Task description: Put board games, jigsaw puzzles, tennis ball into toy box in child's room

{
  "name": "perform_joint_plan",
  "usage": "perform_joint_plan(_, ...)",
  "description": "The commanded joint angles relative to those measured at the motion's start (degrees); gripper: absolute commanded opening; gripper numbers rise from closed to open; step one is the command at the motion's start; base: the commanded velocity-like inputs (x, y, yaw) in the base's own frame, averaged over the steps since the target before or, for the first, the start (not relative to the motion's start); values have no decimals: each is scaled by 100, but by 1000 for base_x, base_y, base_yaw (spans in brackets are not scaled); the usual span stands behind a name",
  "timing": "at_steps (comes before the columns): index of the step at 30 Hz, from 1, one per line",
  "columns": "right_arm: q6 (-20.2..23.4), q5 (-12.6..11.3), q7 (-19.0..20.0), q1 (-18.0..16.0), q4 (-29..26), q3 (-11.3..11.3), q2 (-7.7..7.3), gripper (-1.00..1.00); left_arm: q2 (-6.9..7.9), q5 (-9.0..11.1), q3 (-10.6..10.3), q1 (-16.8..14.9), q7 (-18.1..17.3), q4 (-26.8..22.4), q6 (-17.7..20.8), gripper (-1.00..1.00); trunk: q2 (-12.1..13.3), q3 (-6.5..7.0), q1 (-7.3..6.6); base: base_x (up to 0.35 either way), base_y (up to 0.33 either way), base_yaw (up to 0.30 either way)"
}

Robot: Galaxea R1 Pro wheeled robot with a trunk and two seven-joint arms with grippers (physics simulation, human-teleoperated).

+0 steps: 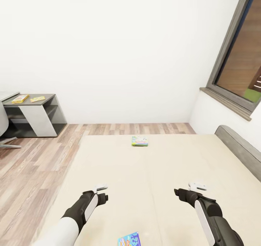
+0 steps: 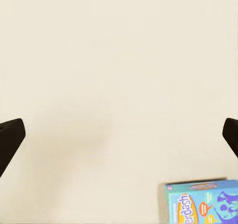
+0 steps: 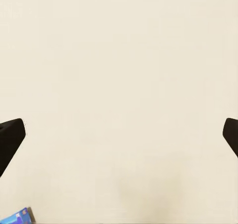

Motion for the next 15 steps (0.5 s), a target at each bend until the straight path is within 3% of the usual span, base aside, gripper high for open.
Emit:
perform_joint_plan(1,24,-60,-52,-4,-8,5,-2,100,-5,61,19,-3,35,-11,24,100,-12,-12,4,0,132,0)
perform_joint_plan(15,26,-68,-44,-4,-8,5,-2,100,-5,61,19,-3,35,-11,24,100,-12,-12,4,0,142,0)
